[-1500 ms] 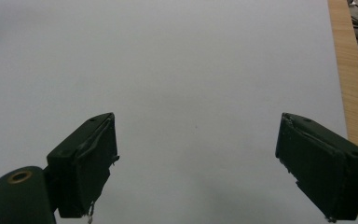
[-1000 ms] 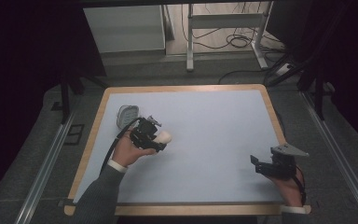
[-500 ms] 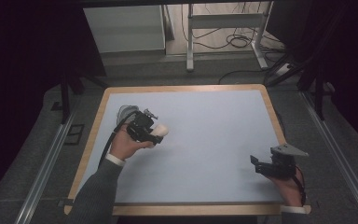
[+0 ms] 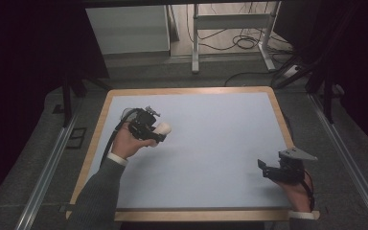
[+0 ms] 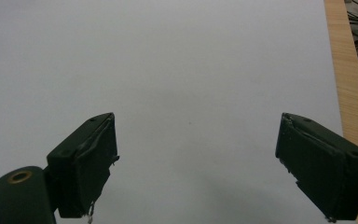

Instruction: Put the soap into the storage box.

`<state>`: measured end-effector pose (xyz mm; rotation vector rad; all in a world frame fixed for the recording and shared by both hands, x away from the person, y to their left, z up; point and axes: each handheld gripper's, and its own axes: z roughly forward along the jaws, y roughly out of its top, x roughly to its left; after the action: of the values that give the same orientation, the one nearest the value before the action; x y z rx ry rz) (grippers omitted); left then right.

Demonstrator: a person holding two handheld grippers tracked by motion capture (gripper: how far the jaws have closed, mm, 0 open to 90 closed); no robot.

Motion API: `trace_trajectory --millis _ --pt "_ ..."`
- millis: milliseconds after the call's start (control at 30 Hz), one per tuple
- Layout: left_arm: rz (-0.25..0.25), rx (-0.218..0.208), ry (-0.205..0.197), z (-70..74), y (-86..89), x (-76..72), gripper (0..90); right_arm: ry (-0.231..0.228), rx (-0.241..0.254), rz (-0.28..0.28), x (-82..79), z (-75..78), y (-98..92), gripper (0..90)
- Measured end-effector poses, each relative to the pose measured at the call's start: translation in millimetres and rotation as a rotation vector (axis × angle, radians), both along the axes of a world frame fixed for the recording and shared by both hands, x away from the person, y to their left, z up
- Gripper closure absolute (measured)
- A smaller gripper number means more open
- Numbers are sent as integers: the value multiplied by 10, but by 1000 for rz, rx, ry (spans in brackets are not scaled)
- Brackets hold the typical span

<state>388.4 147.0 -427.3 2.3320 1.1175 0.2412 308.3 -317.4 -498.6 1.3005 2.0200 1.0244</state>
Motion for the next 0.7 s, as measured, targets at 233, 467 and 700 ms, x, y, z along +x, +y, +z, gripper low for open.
trace_trajectory --millis 233,467,700 --pt "15 10 -4 21 34 92 497 6 -6 -2 5 -11 -3 123" --pt "25 17 -16 81 49 169 497 9 -7 -2 7 -16 0 123" --pt "32 17 -15 99 61 216 497 9 -8 -5 10 -23 -6 123"
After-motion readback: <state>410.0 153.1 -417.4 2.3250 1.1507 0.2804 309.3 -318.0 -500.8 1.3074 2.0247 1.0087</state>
